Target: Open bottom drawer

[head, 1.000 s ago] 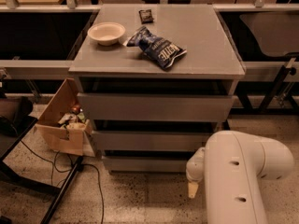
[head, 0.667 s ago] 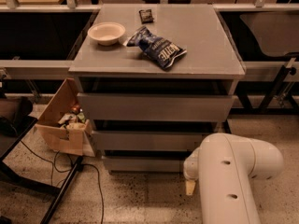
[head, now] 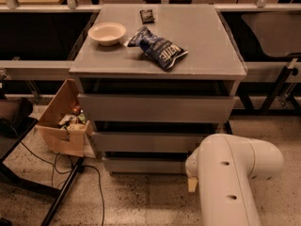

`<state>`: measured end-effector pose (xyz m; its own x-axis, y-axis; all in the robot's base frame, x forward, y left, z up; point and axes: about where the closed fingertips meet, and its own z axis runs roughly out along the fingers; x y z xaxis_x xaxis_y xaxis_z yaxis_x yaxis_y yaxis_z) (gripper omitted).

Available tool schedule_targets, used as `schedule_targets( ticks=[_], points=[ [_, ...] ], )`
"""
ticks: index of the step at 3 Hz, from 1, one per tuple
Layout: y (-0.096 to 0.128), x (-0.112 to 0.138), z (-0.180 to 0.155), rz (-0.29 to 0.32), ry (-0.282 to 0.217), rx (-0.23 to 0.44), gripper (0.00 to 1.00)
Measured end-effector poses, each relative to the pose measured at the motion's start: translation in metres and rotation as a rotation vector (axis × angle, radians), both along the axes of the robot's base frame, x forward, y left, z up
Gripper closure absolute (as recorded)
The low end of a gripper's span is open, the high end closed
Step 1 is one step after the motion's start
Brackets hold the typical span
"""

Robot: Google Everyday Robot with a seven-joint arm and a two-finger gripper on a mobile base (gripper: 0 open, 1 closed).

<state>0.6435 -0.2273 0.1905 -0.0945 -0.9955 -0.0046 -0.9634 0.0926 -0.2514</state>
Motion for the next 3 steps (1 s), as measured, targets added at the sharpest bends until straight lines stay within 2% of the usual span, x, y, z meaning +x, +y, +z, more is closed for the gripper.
schedule_targets(
  ticks=[1, 2, 3],
  points=[
    [0.006, -0.005, -0.008, -0.006, 0.031, 0.008, 0.15],
    [0.018, -0.026, -0.035, -0.021, 0.141, 0.026, 0.38],
    [0.018, -0.026, -0.028, -0.021, 0.141, 0.026, 0.62]
  ],
)
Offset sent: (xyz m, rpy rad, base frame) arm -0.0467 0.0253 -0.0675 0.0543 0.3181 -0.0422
